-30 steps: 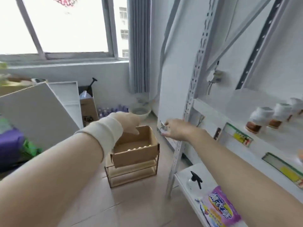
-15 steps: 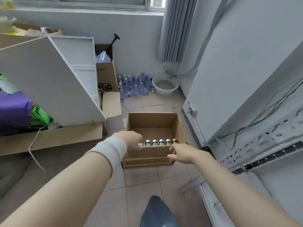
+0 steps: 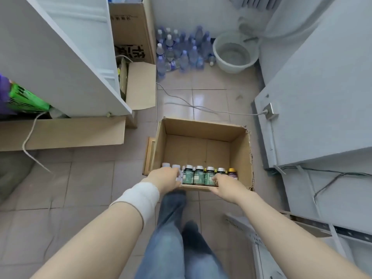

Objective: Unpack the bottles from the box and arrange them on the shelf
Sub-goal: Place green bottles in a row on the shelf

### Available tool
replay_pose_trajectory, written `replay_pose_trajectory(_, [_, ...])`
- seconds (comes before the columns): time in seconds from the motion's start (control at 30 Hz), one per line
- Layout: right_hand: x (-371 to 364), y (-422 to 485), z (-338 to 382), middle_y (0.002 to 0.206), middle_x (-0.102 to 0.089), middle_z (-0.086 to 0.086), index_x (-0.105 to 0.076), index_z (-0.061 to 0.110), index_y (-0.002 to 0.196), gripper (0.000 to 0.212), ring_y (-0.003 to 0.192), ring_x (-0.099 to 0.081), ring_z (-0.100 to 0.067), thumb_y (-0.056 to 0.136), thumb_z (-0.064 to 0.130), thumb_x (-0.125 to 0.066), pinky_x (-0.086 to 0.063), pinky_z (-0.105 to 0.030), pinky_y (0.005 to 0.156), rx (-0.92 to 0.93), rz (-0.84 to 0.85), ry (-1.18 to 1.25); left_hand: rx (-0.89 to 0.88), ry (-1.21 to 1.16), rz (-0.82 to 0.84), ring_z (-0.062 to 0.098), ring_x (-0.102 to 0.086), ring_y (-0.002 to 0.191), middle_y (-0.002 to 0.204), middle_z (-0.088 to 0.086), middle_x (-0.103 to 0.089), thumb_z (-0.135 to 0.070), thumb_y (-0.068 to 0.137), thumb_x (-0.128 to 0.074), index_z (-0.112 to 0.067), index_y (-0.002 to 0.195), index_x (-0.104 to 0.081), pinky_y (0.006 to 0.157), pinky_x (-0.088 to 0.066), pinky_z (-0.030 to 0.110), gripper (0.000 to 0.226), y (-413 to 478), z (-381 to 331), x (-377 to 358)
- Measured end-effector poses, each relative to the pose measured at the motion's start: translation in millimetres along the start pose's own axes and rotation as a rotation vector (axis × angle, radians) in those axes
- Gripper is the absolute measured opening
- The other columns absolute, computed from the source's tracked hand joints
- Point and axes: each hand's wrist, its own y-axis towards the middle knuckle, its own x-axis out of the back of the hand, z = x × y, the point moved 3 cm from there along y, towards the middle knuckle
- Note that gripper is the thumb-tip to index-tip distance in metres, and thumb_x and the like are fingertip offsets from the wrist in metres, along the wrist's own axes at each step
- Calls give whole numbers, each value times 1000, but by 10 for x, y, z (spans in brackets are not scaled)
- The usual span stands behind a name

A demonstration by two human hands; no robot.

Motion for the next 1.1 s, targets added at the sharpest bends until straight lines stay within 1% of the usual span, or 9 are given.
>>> replay_pose_trajectory(0.17, [-56,812,-160,140,-46,-6,-35,16,140,63,130,-38,-26,88,45,-55,-36,-36,104,-29,-19,-54,71,-285,40,22,-60,108,127,5,-58,-33,96,-46,-16,136,-38,92,-50,36,45,962,127,-146])
replay_pose_trajectory(0.47, [-444,2120,-298,137,-44,-9,-33,15,140,81,126,-37,-28,76,54,-65,-33,-37,106,87,146,-197,217,-532,209,26,-52,122,136,8,-52,-41,90,-54,-12,138,-34,101,-42,37,59,2068,232,-975])
replay_pose_trajectory(0.6, [-625,2378,-339,134,-49,-11,-34,14,137,83,124,-38,-30,73,59,-65,-34,-38,100,108,202,-205,215,-625,160,23,-53,119,132,5,-53,-40,86,-62,-12,133,-38,91,-41,27,60,2219,255,-1099])
replay_pose_trajectory(0.73, [-607,2422,-384,125,-53,-9,-37,20,134,82,124,-34,-29,68,50,-74,-33,-37,97,106,213,5,194,-829,184,18,-55,110,124,3,-56,-32,87,-64,-14,127,-40,88,-40,23,50,2203,283,-1072])
replay_pose_trajectory(0.8, [-537,2367,-403,118,-53,-4,-40,25,130,77,123,-33,-26,66,43,-78,-34,-36,95,125,169,146,185,-913,148,14,-58,98,110,0,-60,-29,87,-64,-20,117,-41,86,-45,25,39,2134,291,-1013])
replay_pose_trajectory(0.87, [-423,2275,-423,112,-52,3,-44,30,125,71,122,-31,-23,64,37,-81,-36,-37,96,146,121,304,167,-998,76,7,-58,85,96,-8,-58,-26,88,-63,-22,110,-41,74,-49,19,32,2016,276,-891])
replay_pose_trajectory(0.97, [-145,2042,-476,122,-54,6,-44,36,123,69,120,-34,-21,65,32,-81,-37,-38,99,166,51,483,131,-1077,-47,2,-55,84,97,-13,-52,-25,89,-61,-17,112,-43,63,-45,9,30,1763,218,-590])
replay_pose_trajectory(1.03, [113,1789,-502,123,-53,4,-43,39,124,70,117,-43,-17,67,28,-81,-39,-32,97,154,3,637,113,-1155,-109,9,-57,92,99,-7,-56,-24,89,-61,-14,111,-43,71,-46,16,29,1563,142,-337])
replay_pose_trajectory(1.1, [367,1482,-508,121,-51,1,-41,37,129,70,110,-49,-11,72,19,-78,-43,-16,83,129,-7,834,87,-1223,-130,11,-59,94,96,-5,-60,-23,90,-59,-14,108,-43,72,-47,19,25,1351,19,-49])
